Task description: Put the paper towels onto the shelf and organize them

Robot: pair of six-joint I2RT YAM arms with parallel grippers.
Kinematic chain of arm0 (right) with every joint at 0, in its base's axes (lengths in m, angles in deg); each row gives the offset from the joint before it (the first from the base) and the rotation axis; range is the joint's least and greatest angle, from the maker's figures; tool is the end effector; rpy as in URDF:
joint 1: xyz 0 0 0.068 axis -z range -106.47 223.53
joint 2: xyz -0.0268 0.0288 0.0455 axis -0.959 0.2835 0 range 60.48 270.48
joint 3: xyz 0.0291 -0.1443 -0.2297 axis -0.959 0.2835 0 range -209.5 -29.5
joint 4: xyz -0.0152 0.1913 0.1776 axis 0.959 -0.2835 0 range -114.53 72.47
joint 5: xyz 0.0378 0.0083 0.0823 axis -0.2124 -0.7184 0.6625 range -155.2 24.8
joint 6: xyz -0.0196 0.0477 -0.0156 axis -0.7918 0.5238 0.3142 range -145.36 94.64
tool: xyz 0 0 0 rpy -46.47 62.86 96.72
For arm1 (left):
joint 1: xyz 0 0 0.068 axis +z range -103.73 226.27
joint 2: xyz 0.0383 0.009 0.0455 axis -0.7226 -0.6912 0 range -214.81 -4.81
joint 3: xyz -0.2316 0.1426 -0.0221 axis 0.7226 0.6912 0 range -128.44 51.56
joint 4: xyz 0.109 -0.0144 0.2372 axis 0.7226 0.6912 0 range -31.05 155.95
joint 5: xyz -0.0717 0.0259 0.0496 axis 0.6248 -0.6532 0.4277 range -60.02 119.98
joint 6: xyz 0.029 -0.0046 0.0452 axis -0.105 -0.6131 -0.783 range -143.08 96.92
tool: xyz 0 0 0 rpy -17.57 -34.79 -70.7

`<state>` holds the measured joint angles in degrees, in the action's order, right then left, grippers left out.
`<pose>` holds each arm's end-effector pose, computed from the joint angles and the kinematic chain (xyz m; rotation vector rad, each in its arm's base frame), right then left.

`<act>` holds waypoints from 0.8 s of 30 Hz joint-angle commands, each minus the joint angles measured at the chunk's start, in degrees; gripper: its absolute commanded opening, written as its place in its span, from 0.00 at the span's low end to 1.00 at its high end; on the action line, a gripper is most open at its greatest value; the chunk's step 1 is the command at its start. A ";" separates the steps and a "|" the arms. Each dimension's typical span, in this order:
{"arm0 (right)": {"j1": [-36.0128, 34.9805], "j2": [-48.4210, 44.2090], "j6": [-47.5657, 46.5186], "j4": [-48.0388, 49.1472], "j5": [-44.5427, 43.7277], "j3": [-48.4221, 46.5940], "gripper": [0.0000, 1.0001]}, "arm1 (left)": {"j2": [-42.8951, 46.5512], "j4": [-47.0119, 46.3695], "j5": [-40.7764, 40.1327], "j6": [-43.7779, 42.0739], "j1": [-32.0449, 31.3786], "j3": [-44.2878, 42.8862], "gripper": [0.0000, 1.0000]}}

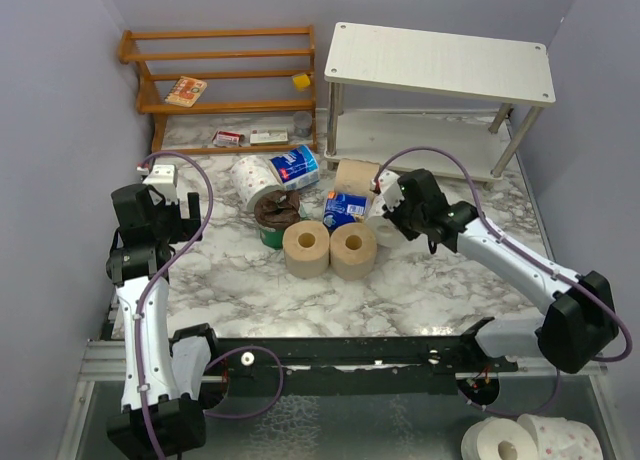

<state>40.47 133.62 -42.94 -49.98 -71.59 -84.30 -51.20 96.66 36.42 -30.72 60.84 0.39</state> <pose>0.2236 0.1408 0.2614 -1.0034 2.2347 -0.0180 0.1645 0.0386 0.3255 -0.0642 2.1423 0.1061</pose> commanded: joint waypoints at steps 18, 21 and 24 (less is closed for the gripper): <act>7.96 4.04 22.25 -12.33 13.57 -11.54 0.01 | -2.51 -1.76 -0.89 0.61 0.37 0.42 0.98; 8.54 3.18 23.25 -10.49 17.15 -11.18 0.01 | -2.27 -1.84 -0.92 0.66 0.37 0.60 0.98; 8.97 1.27 28.38 -7.01 17.09 -10.89 0.01 | -2.17 -1.94 -0.56 0.58 0.37 0.81 0.98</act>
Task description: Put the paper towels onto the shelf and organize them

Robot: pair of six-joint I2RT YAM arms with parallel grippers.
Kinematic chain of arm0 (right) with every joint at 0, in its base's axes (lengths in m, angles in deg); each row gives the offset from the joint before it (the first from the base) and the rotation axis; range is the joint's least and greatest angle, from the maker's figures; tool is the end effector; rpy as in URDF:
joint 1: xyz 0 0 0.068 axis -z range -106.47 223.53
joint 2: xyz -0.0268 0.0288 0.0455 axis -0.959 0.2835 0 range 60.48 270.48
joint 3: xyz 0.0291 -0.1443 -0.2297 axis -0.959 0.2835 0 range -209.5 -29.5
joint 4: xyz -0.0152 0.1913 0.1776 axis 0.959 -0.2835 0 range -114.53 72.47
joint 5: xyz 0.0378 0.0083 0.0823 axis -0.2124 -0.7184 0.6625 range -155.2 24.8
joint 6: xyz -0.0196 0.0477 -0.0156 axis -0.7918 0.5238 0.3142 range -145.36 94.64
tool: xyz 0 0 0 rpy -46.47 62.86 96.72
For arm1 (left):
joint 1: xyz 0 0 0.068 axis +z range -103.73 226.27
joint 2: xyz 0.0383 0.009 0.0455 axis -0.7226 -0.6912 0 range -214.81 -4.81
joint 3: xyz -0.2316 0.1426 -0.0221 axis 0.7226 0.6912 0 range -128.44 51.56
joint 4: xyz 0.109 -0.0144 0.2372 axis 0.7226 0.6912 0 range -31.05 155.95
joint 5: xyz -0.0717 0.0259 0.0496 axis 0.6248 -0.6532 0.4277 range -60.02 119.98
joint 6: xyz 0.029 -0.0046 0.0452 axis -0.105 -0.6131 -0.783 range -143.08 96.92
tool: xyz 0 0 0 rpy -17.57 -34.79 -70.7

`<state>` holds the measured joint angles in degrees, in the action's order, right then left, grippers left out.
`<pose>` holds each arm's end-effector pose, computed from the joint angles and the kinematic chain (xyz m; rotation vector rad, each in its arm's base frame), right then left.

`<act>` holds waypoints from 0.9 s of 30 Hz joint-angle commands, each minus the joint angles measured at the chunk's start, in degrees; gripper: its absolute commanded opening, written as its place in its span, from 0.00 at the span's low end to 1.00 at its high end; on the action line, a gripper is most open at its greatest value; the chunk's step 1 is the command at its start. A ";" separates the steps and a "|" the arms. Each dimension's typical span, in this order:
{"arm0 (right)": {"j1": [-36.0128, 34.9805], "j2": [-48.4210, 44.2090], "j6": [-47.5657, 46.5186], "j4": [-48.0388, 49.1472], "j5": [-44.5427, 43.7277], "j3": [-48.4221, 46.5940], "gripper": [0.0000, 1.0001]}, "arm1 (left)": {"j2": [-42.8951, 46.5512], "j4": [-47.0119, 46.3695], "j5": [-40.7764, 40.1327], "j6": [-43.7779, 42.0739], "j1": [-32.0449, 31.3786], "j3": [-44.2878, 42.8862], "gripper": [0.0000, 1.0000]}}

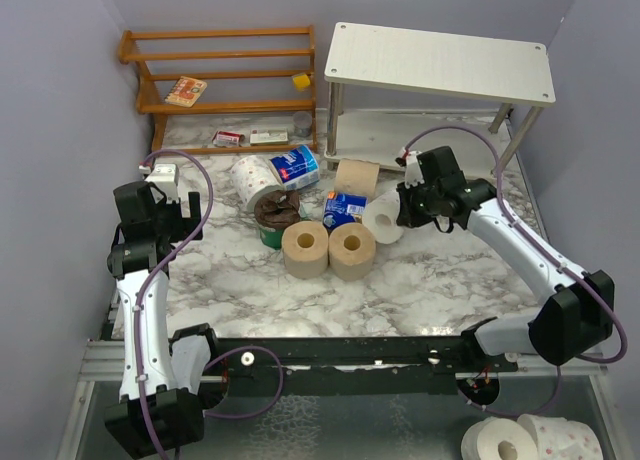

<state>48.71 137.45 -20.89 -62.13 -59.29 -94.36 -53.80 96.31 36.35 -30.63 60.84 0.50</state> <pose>0.2461 0.1178 0.2866 -0.4961 2.5383 0.3246 0.1740 0.0411 0.3184 -0.0710 2.1828 0.0975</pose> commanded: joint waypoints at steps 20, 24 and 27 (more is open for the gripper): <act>6.36 -18.38 20.88 30.41 18.34 7.63 0.01 | -0.39 -1.77 -1.10 0.70 0.46 0.88 0.98; 6.36 -19.21 22.73 32.51 19.06 9.32 0.01 | -0.28 -1.76 -1.19 0.71 0.46 0.94 0.98; 6.36 -19.13 22.65 33.03 16.88 9.92 0.01 | -0.31 -1.80 -1.25 0.83 0.59 0.97 0.98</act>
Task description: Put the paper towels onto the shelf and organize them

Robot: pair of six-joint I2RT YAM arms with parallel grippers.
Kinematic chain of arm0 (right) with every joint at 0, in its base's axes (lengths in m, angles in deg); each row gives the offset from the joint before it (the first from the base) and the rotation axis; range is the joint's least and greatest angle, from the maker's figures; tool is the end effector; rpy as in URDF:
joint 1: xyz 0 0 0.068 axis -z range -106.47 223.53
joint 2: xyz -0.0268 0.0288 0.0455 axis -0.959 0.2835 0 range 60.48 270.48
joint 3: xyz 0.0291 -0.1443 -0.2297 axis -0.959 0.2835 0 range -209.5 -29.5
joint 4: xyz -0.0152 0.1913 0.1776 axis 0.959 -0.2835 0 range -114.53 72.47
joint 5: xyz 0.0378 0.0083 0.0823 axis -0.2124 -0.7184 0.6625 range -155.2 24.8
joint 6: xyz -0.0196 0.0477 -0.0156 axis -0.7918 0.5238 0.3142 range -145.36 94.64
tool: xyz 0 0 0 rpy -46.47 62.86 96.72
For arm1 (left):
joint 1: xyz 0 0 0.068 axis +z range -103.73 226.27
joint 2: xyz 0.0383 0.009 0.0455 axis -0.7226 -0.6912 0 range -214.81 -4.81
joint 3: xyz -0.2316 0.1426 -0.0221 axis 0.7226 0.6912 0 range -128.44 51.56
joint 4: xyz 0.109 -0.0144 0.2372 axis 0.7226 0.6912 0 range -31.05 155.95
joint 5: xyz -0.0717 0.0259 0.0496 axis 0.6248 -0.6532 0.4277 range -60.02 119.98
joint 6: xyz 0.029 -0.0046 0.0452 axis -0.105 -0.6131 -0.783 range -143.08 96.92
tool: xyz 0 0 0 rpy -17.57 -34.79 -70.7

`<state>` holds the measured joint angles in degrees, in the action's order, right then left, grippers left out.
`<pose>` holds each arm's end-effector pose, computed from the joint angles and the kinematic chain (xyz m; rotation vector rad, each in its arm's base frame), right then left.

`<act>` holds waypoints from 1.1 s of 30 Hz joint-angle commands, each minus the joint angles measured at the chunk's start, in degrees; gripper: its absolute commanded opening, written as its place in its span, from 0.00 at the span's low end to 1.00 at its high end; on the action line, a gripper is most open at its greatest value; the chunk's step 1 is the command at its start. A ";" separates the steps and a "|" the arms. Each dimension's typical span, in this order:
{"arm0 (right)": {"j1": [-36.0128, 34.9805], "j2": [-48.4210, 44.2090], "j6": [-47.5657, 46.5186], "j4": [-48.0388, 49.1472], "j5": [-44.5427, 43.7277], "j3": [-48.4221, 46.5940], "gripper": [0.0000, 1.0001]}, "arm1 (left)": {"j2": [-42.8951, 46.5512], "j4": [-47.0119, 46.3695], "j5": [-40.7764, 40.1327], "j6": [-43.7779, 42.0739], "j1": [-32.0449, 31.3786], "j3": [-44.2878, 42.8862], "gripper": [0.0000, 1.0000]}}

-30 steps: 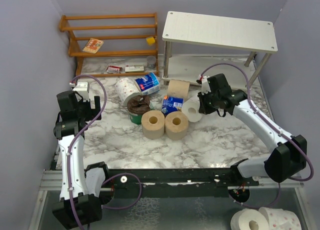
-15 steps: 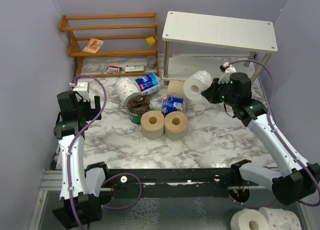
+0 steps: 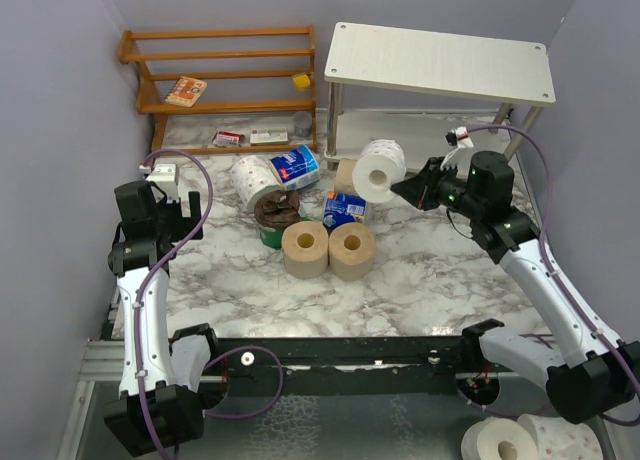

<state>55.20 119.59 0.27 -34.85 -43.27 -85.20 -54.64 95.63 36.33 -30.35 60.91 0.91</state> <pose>0.2168 0.0858 0.3477 -0.1391 2.0023 0.8717 0.1776 0.0423 0.3147 -0.0790 2.1923 0.0936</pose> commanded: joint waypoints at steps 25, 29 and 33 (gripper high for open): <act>10.38 -0.76 45.01 7.98 -8.36 10.50 0.01 | 0.70 -1.21 -1.43 0.63 0.81 0.72 0.98; 11.37 -0.54 43.24 9.26 -14.25 10.08 0.01 | 1.22 -1.29 -1.43 0.63 0.83 0.77 0.98; 14.28 1.04 43.94 15.51 -15.21 11.52 0.01 | 1.39 -1.35 -1.34 0.59 0.84 0.79 0.99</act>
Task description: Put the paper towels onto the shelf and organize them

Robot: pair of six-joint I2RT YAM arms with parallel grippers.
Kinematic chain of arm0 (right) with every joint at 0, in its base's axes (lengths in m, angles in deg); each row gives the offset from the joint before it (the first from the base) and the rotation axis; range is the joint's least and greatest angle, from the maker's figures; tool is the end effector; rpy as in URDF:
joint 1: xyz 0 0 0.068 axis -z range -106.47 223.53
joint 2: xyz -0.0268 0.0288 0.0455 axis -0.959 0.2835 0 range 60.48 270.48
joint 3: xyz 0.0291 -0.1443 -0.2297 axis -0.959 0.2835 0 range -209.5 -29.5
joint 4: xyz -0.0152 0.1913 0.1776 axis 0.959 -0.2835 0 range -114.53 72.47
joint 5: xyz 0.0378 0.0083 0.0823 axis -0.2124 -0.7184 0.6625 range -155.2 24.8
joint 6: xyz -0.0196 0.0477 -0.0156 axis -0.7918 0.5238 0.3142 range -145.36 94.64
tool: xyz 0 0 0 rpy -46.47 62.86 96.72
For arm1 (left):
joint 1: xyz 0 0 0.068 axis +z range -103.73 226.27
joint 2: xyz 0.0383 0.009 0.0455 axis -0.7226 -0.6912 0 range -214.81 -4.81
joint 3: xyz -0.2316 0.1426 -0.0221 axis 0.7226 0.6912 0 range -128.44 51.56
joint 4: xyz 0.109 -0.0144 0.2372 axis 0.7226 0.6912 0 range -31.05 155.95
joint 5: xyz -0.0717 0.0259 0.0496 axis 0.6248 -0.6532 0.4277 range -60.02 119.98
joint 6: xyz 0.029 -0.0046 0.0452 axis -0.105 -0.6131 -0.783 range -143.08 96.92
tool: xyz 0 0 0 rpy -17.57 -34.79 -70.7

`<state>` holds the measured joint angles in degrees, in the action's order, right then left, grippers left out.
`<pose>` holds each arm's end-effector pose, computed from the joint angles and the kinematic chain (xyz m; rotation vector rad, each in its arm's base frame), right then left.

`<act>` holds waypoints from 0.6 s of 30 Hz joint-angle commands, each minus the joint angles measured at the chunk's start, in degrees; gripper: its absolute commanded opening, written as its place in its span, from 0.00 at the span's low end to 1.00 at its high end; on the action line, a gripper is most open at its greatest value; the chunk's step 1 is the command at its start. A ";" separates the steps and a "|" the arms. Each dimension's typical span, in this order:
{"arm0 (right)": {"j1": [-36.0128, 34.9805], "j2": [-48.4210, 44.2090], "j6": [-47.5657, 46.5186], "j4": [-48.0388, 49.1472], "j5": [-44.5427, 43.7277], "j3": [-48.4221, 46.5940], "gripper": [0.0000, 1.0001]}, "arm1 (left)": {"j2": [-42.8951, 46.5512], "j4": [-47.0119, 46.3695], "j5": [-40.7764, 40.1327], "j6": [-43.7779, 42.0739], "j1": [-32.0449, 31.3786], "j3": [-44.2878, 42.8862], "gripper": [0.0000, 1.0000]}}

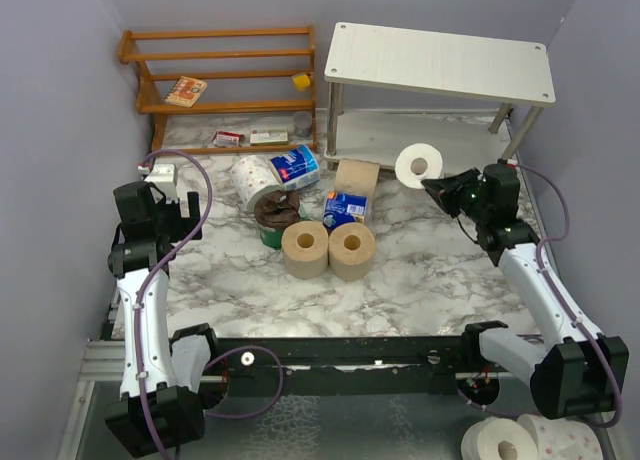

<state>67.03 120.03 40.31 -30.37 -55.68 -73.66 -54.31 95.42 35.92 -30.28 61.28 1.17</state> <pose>0.2325 0.0324 0.2825 0.9876 1.9608 0.9201 0.1764 0.0434 0.3144 -0.0909 2.1879 0.1054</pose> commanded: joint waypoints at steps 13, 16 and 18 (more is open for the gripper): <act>9.73 7.85 13.49 23.36 -3.20 -0.25 0.01 | 0.62 -1.19 -0.47 0.35 0.53 0.64 0.99; 10.33 10.03 11.29 27.00 -3.30 -1.12 0.01 | 1.26 -1.21 -0.48 0.35 0.62 0.73 0.99; 10.96 11.10 11.42 29.26 -3.86 -0.85 0.01 | 1.78 -1.23 -0.47 0.39 0.62 0.81 0.99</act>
<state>76.67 129.45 51.22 -11.55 -57.28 -72.30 -54.02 95.37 35.94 -30.28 61.32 1.46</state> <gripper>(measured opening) 0.068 0.985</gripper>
